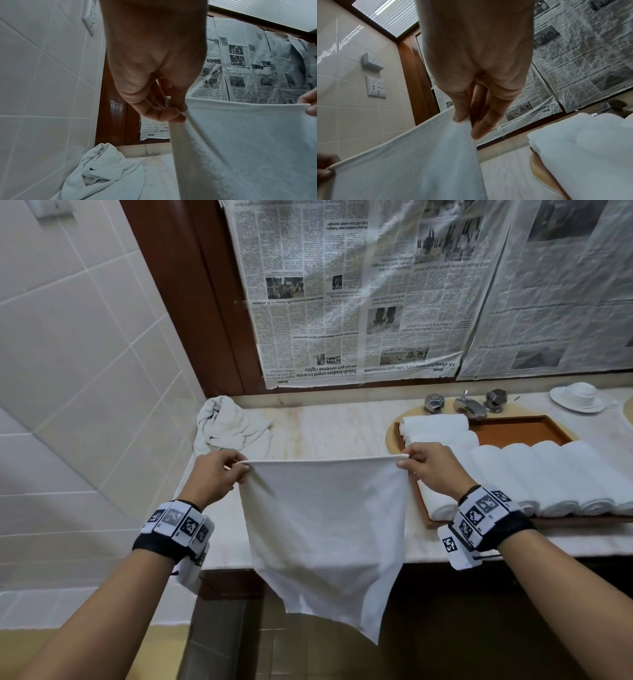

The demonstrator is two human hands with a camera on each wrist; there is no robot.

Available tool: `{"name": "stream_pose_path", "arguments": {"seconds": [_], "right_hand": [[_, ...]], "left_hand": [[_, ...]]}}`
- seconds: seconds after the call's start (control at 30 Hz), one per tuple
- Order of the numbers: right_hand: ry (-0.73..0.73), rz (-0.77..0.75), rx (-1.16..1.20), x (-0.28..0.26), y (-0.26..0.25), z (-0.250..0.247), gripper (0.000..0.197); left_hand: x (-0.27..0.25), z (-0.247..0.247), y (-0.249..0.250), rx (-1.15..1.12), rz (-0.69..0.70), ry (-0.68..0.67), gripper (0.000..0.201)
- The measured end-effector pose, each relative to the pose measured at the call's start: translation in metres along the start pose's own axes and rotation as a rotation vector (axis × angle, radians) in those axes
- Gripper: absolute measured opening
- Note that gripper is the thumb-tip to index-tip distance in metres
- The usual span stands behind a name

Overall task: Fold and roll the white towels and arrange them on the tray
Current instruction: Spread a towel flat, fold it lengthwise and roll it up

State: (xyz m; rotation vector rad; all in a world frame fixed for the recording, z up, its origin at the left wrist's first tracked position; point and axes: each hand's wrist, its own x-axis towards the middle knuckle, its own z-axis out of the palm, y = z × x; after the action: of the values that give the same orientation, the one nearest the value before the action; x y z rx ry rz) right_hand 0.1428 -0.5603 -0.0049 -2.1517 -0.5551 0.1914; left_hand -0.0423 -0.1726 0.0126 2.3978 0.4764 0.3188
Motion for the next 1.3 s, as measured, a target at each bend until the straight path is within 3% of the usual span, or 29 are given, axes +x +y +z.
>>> {"name": "stream_pose_path", "arguments": {"seconds": [0.17,0.7,1.07,1.3], "right_hand": [[0.021,0.046,0.032,0.035,-0.008,0.006,0.016],[0.23,0.162,0.209,0.174,-0.017,0.039,0.006],[0.199,0.319,0.184,0.281,0.056,0.084,0.007],[0.18,0.36,0.1,0.344,0.112,0.117,0.009]], "left_hand": [[0.036,-0.002,-0.004,-0.076,0.023,0.059,0.008],[0.2,0.012,-0.041,-0.092,0.064,0.046,0.011],[0.294,0.091,-0.083,-0.092,-0.116,0.093,0.014],[0.354,0.148,-0.11,-0.015,-0.238,0.048,0.013]]}}
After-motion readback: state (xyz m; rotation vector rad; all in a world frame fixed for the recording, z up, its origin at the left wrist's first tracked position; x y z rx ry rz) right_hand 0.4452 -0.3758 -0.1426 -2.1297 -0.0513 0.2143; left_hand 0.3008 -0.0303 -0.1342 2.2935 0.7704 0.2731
